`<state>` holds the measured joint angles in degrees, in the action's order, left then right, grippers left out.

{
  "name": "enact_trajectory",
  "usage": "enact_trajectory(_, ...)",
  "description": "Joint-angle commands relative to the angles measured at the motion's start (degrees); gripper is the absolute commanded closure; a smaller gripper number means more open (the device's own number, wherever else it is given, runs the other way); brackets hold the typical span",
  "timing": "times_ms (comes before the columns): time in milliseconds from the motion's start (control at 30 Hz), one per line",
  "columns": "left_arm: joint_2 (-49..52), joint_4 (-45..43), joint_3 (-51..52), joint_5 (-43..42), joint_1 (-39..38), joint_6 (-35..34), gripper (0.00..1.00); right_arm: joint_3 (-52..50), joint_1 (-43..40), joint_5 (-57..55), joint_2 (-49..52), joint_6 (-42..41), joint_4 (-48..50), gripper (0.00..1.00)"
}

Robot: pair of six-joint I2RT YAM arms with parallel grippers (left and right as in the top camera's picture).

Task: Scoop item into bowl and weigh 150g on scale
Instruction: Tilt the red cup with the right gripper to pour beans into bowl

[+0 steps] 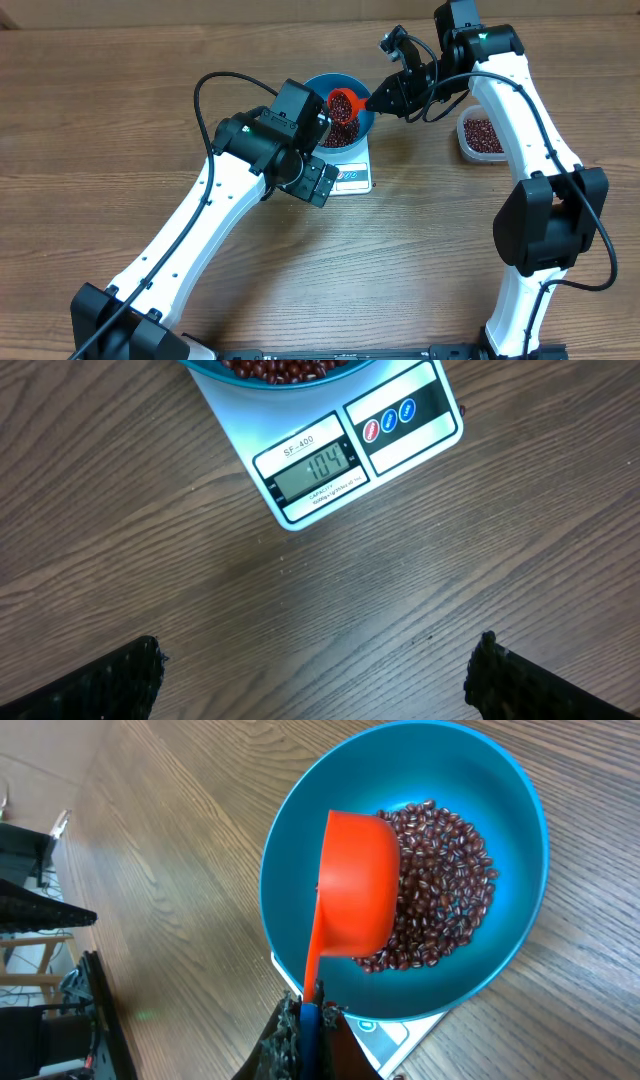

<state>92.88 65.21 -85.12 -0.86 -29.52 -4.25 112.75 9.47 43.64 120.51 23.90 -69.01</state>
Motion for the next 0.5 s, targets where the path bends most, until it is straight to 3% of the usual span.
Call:
enact_trajectory(0, -0.63, 0.15, -0.52, 0.2, -0.11, 0.87, 0.0, 1.77, 0.28, -0.07, -1.79, -0.33, 0.26, 0.96)
enact_trajectory(100, -0.63, 0.15, -0.52, 0.2, -0.11, 0.87, 0.01, 1.77, 0.46, 0.02, -1.84, -0.5, -0.5, 0.96)
enact_trajectory(200, -0.63, 0.15, -0.52, 0.2, -0.11, 0.9, 0.0, 1.77, 0.9, -0.31, -1.92, 5.31, -2.51, 0.96)
enact_trajectory(367, -0.63, 0.15, -0.52, 0.2, -0.11, 0.87, 0.0, 1.77, 0.92, -1.49, -1.92, -4.37, 2.71, 0.97)
enact_trajectory(467, -0.63, 0.15, -0.52, 0.2, -0.11, 0.87, 0.0, 1.77, 1.6, -0.15, -1.92, 1.66, 1.14, 0.96)
